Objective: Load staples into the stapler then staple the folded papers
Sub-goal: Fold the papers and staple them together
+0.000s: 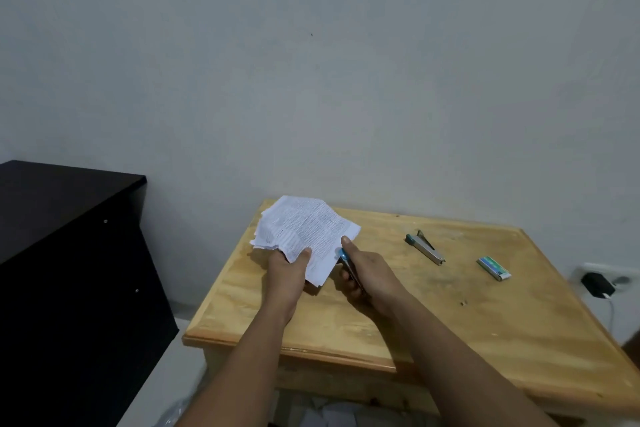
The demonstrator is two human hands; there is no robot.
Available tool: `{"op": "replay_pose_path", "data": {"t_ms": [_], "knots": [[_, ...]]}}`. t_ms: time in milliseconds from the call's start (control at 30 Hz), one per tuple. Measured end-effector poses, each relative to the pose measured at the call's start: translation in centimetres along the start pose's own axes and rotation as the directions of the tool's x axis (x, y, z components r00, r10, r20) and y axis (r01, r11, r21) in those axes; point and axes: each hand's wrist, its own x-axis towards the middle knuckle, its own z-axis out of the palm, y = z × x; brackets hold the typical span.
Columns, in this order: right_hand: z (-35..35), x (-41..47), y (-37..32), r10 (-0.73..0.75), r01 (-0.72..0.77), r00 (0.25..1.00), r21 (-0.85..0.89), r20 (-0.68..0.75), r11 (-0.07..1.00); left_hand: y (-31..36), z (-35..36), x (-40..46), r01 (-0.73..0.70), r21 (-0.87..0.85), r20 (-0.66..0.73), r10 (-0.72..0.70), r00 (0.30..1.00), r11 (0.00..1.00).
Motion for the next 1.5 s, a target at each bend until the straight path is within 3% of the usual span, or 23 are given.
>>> {"op": "replay_pose_path", "data": {"t_ms": [133,300,633,933,1333,1500], "knots": [[0.2,-0.5,-0.2,-0.012,0.016,0.999,-0.109,0.031,0.994,0.4,-0.1,-0.4,-0.005,0.026,-0.008,0.005,1.000,1.000],[-0.3,-0.6,0.0,0.032,-0.026,0.996,-0.073,0.079,0.997,0.6,0.2,-0.5,0.000,0.019,-0.086,0.002,0.996,1.000],[-0.5,-0.3,0.0,0.075,-0.074,0.996,-0.026,0.051,0.997,0.3,0.8,-1.0,-0.111,0.164,0.054,0.104,0.993,0.980],[-0.6,0.3,0.0,0.111,-0.113,0.993,0.079,0.032,0.990,-0.1,0.5,-0.5,-0.086,0.106,-0.008,0.087,0.996,0.991],[-0.6,0.4,0.3,0.102,-0.105,0.991,0.030,0.088,0.994,-0.3,0.4,-0.2,-0.103,0.102,0.021,0.101,0.995,0.989],[-0.8,0.7,0.6,0.021,-0.020,0.997,-0.019,0.070,1.000,-0.3,0.2,0.0,-0.073,0.061,-0.005,0.074,0.997,0.995]]}}
